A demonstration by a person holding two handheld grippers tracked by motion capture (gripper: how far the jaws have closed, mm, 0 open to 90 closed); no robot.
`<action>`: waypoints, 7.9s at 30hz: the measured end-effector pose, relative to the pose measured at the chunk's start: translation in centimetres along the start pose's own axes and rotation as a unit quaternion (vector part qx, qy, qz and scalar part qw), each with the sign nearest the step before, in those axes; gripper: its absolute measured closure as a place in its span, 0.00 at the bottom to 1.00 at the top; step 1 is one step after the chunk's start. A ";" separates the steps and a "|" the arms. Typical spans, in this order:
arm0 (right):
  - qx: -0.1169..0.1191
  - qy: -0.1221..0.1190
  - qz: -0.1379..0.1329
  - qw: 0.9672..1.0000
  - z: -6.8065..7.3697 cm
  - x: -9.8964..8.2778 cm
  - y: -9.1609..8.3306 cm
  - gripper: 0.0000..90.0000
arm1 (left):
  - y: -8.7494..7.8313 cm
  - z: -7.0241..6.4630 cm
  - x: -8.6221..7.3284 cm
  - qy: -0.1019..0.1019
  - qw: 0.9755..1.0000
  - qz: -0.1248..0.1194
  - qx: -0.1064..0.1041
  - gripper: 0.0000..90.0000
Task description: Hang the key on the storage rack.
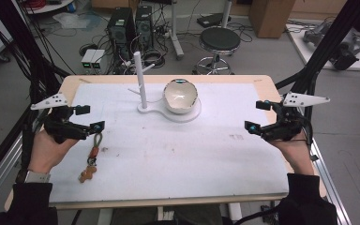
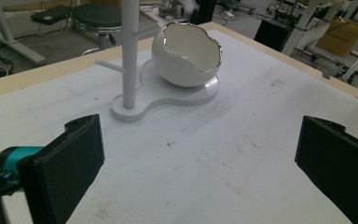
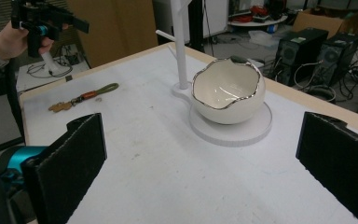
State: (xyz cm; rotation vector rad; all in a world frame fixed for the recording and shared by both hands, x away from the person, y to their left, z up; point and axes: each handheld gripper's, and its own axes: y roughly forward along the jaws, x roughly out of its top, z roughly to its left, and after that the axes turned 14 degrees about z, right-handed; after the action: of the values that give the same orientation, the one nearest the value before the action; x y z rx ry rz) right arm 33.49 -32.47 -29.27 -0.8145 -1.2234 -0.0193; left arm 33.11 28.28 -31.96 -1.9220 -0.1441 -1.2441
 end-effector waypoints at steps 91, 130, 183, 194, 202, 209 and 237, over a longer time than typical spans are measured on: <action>0.008 0.016 0.045 0.999 -0.5 -0.4 2.5 0.01 | 9.0 3.0 -5.4 -0.111 0.951 0.209 0.198 0.93; 0.010 0.019 0.041 0.999 -0.7 0.0 3.1 0.01 | 0.8 -2.7 4.0 -0.032 0.989 0.002 0.142 0.94; 0.007 0.006 0.056 0.998 -0.1 -0.6 3.4 0.03 | 13.4 -0.7 11.5 -0.074 0.990 0.041 0.114 0.93; 0.006 0.006 0.054 0.999 0.0 -0.7 3.3 0.03 | 12.3 -0.7 11.3 -0.062 0.993 0.037 0.094 0.22; -0.004 0.007 0.041 0.999 0.0 -0.7 2.8 0.03 | 8.0 -1.1 9.4 -0.058 0.997 -0.001 0.047 0.02; -0.011 0.009 0.024 1.000 -0.1 -0.7 1.8 0.03 | 3.7 -1.0 6.5 -0.067 0.997 -0.035 0.021 0.02; -0.043 0.035 0.015 0.998 -0.3 0.3 1.9 0.03 | -0.5 -0.3 0.0 -0.040 0.996 -0.076 0.016 0.02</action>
State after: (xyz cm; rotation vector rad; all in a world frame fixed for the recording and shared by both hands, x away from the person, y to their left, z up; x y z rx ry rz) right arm 34.65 -31.19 -30.09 -0.9004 -1.1510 -0.0769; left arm 32.71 28.42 -31.59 -1.9645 -0.3553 -1.2551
